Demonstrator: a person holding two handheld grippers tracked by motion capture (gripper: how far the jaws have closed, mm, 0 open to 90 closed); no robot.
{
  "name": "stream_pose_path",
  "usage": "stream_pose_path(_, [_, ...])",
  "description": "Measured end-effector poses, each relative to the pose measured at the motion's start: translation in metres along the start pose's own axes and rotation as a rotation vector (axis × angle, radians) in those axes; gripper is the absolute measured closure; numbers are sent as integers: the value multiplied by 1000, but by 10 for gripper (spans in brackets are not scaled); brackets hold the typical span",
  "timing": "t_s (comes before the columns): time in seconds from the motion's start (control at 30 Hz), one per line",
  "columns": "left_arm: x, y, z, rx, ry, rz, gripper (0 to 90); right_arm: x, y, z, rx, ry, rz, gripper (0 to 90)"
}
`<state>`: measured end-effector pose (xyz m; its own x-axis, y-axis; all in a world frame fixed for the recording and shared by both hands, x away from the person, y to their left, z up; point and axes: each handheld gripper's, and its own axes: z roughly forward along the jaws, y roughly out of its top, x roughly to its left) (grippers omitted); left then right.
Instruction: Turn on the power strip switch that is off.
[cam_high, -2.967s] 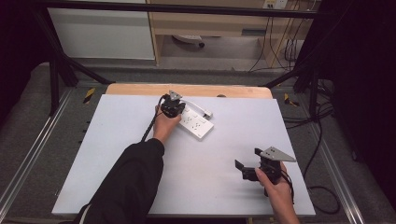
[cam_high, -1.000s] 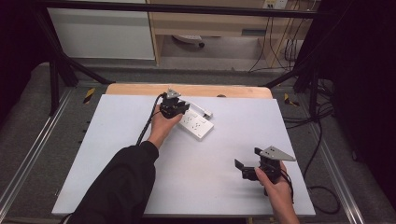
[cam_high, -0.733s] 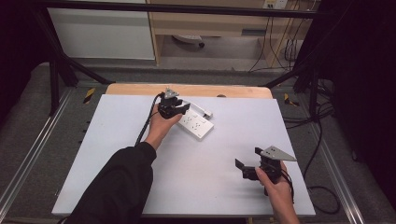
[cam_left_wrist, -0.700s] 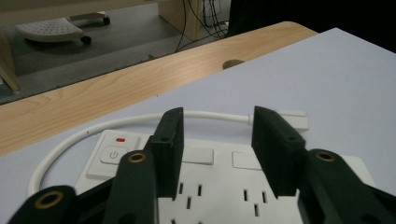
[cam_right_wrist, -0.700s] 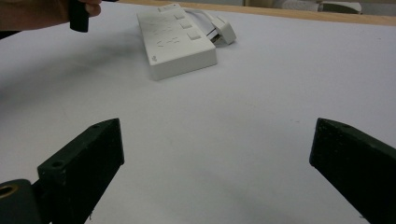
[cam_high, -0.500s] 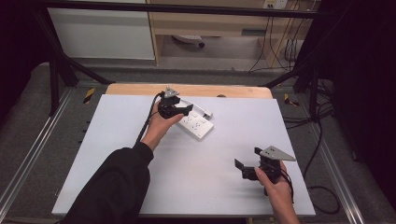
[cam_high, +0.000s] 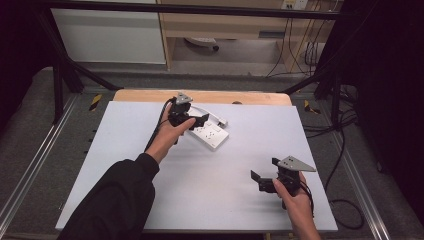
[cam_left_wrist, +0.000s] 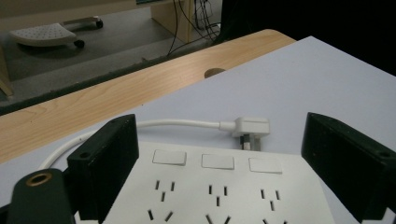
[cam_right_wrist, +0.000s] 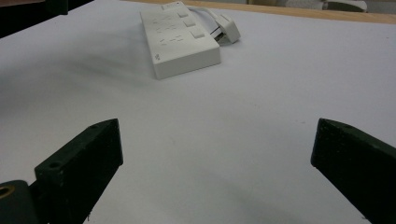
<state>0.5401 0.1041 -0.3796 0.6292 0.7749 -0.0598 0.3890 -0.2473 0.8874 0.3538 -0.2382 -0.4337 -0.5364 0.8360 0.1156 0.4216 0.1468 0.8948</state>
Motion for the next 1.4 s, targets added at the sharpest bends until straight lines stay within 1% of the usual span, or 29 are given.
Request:
stream_pose_path(0.03, [0,0,-2,-6,-2,2,93,0,0,0,-2,0,0,24])
stream_pose_path(0.17, [0,-1,-9,-14,0,-9,93,1,0,-1,-5,6,-1,23])
stream_pose_path(0.23, [0,0,-13,-5,3,-4,92,1,0,0,-4,6,2,23])
stream_pose_path(0.33, [1,-1,-21,-21,-3,-5,91,1,0,0,-3,5,0,23])
stream_pose_path(0.43, [2,-2,-30,-27,4,-2,89,1,0,0,-1,4,1,23])
stream_pose_path(0.57, [5,-4,-41,-30,2,-7,80,1,0,1,2,5,-1,23])
stream_pose_path(0.6, [5,-5,-43,-39,2,-12,80,1,0,1,2,5,-1,23])
stream_pose_path(0.77, [6,-7,-55,-50,-3,-17,80,1,0,1,6,2,2,23])
stream_pose_path(0.9, [5,-9,-67,-51,-10,-8,78,1,-1,1,7,0,3,23])
stream_pose_path(1.03, [5,-12,-82,-78,-18,-9,72,1,-1,2,8,0,3,23])
stream_pose_path(1.23, [7,-15,-102,-106,-23,-22,73,1,-1,2,9,1,3,23])
stream_pose_path(1.3, [8,-18,-110,-115,-26,-21,72,1,-1,2,10,2,1,23])
stream_pose_path(1.37, [10,-21,-116,-119,-21,-16,72,1,-1,2,10,1,0,23])
stream_pose_path(1.4, [11,-24,-121,-124,-21,-27,73,1,-1,2,13,2,0,23])
